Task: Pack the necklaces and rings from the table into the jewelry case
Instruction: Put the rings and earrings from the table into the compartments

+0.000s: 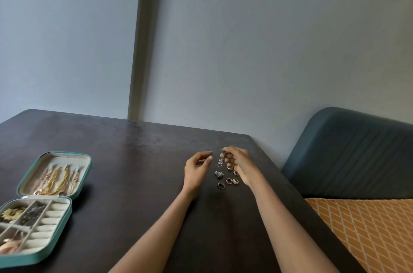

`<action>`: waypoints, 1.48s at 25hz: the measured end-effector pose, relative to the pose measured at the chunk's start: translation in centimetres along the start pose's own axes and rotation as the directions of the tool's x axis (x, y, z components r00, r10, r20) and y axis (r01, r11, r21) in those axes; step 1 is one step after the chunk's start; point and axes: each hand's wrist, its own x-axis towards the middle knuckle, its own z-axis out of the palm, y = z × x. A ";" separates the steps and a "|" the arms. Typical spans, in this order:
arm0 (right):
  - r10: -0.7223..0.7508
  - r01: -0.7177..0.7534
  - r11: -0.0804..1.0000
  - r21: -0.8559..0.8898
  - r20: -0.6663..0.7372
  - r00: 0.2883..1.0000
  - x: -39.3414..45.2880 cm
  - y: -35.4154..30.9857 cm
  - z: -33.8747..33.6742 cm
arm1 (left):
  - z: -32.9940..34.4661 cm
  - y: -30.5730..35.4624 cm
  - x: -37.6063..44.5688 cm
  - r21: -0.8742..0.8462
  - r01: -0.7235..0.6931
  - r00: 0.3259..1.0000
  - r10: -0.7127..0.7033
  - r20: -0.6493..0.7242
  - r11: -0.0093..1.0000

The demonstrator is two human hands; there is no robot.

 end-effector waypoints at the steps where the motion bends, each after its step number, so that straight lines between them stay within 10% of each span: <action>1: 0.012 -0.012 1.000 -0.024 0.021 1.000 -0.2 -0.2 0.1 | -0.2 0.2 -0.1 -0.069 0.024 1.000 -0.023 0.016 0.997; 15: 0.133 -0.138 0.979 0.150 0.042 0.990 -3.6 -1.9 3.3 | -3.2 7.4 -0.2 0.216 -0.186 0.972 0.147 0.185 0.959; 37: -0.353 0.331 0.925 -0.184 -0.098 0.931 -7.1 -3.1 7.3 | -6.8 15.2 1.0 0.240 -0.089 0.981 0.044 0.188 0.967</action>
